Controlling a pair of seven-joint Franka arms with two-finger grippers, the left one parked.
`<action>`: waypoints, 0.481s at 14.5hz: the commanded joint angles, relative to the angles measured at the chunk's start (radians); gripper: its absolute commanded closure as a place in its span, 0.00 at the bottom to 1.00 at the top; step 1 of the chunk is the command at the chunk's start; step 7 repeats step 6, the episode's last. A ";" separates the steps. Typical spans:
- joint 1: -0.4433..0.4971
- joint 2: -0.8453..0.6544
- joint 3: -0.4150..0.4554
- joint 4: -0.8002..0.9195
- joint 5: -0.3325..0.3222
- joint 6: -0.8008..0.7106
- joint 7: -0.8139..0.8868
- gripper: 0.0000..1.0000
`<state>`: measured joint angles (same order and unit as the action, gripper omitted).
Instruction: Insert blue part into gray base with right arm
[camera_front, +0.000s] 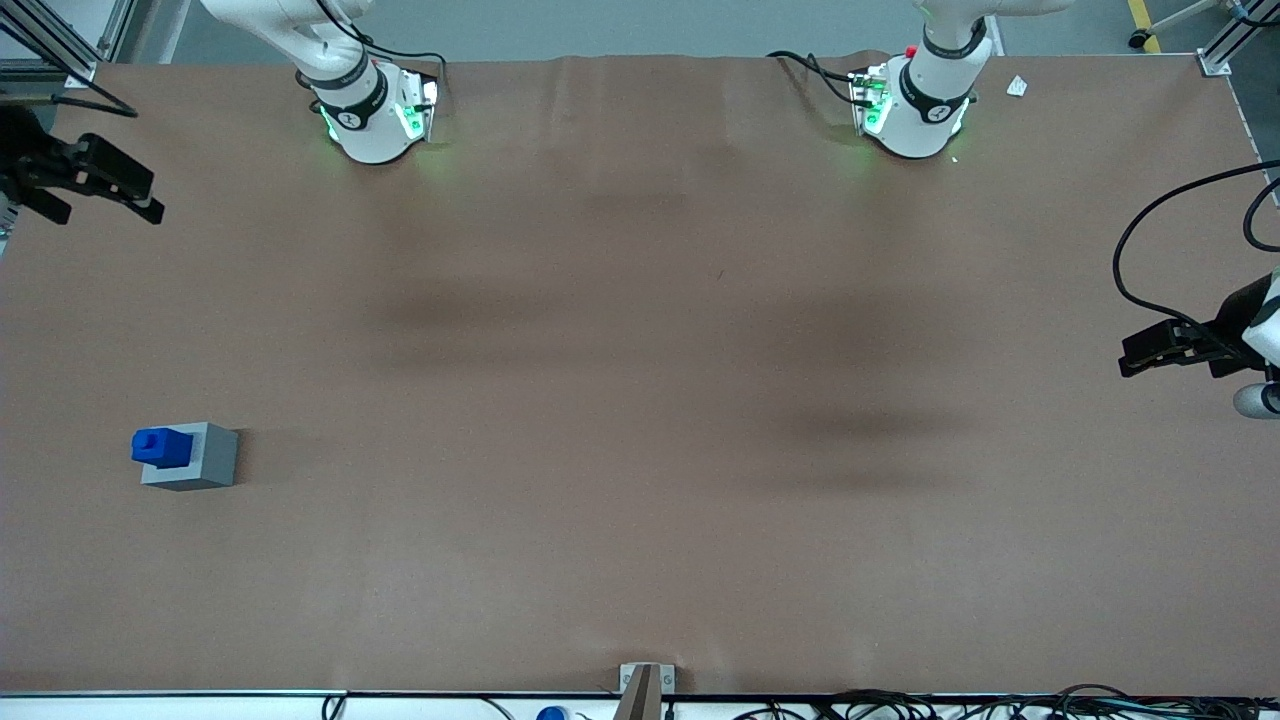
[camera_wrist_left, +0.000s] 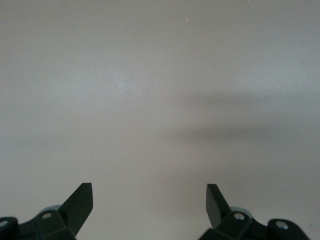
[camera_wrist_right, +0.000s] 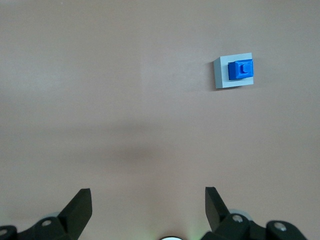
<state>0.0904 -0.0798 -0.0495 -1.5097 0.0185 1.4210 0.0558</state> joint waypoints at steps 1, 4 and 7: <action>0.009 -0.054 -0.006 -0.052 0.003 -0.002 0.015 0.00; 0.005 -0.046 -0.010 -0.035 0.001 -0.007 0.018 0.00; 0.008 -0.046 -0.009 -0.037 0.001 -0.014 0.013 0.00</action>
